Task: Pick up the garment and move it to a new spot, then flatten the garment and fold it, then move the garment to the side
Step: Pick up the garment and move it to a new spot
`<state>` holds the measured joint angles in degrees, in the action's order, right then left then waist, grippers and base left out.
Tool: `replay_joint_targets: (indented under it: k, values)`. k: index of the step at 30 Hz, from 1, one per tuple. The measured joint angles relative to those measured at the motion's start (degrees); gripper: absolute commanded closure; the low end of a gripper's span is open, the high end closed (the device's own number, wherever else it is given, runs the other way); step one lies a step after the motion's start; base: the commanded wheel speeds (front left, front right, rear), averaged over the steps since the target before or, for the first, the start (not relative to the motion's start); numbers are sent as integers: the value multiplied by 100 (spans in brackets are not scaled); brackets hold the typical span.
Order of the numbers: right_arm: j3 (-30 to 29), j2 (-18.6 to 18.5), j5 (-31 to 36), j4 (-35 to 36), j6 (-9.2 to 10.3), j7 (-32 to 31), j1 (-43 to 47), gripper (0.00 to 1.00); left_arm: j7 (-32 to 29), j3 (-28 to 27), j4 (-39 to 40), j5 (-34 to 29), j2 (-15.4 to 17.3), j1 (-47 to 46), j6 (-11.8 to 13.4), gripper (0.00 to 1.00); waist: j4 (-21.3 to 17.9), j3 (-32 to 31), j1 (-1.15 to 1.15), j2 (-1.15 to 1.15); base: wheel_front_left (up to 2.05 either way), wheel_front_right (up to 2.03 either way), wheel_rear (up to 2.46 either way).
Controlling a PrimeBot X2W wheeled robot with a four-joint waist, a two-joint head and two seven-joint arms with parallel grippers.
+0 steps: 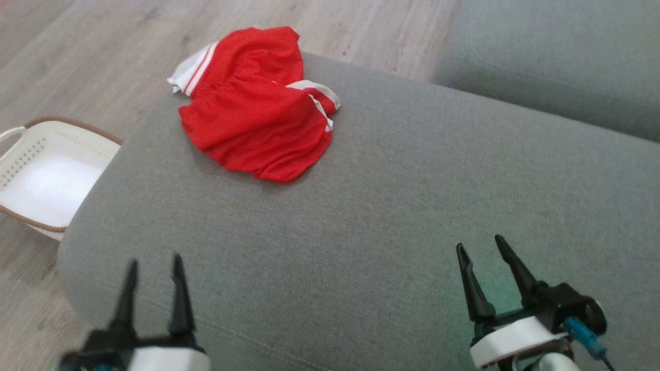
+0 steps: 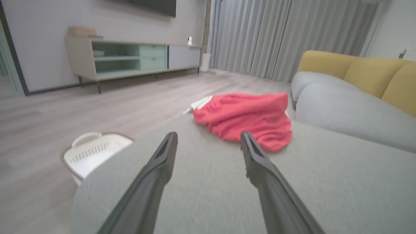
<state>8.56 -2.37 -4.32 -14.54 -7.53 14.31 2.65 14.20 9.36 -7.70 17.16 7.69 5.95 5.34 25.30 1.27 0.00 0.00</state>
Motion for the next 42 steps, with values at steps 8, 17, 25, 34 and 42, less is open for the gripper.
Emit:
replay_joint_targets:
  k: [8,17,25,34,42]
  values:
    - [-250,-7,383,249,0,-29,-385,0,-701,-431,1194,-67,999,-1696,-196,0,-225,504,0,0,0,0,0]
    - [-224,-24,802,611,0,-336,-864,0,-1552,-334,309,44,1568,-4550,-948,0,-493,1194,2,0,0,0,0]
    - [-258,-41,1179,1109,0,-659,-1332,0,-2365,525,-1340,553,1588,-5700,-1250,0,-859,1935,2,0,0,0,0]
    - [-444,-46,1475,1510,0,-865,-1407,0,-3077,2002,-2165,1778,1749,-5758,-1293,0,-1071,2638,1,0,0,0,0]
    - [-501,-48,1550,1705,0,-965,-1403,0,-3125,2436,-2948,1924,1895,-5899,-1294,19,-1084,2899,1,0,0,0,0]
